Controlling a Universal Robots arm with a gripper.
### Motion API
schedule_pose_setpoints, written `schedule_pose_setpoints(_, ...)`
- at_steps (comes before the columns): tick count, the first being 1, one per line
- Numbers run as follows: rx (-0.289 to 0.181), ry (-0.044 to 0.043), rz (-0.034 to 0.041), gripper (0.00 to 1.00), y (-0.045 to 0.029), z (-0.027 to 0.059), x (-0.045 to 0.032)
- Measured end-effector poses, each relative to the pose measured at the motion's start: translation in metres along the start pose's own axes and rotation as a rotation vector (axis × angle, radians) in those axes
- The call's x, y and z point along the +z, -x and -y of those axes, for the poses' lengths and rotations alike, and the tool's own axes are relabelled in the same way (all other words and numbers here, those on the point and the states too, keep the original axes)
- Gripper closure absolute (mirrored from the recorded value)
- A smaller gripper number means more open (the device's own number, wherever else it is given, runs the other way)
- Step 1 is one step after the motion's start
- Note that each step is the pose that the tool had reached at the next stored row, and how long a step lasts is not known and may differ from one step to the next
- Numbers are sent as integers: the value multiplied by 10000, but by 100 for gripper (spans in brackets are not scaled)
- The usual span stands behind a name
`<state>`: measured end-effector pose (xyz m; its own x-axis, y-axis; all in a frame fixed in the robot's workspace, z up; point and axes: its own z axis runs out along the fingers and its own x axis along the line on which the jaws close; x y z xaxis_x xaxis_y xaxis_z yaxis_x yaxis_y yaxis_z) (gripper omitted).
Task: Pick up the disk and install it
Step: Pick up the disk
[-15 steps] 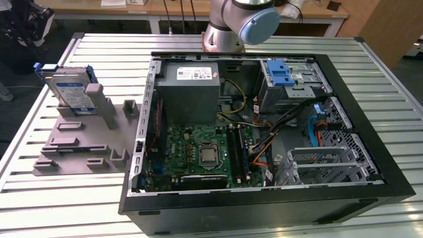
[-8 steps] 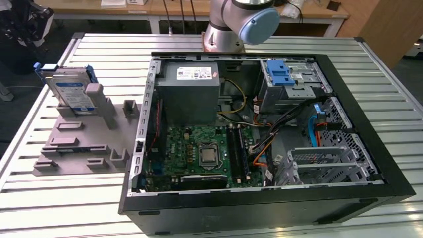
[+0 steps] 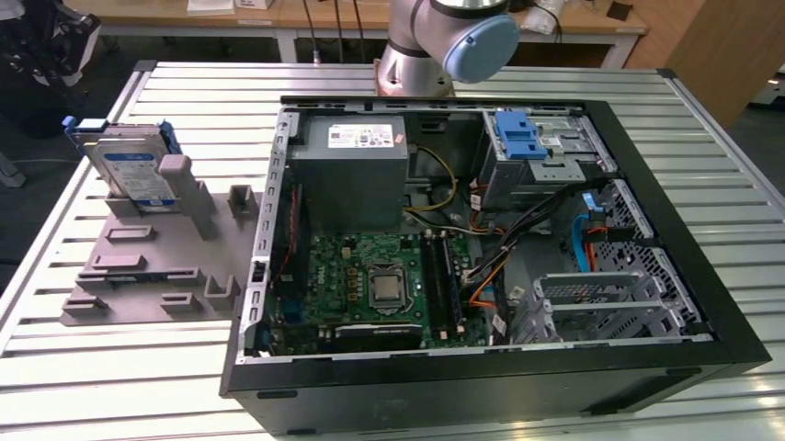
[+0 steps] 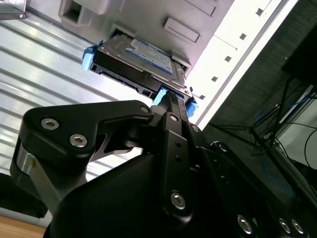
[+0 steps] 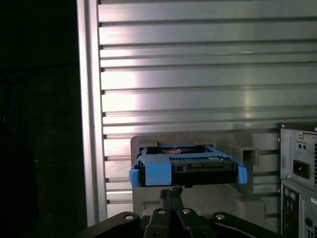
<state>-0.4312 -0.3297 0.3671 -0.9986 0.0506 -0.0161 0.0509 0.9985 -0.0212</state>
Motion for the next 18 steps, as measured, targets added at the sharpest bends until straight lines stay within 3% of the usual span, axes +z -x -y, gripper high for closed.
schedule_pose_setpoints(18,-596,10,12,89,0,0,0)
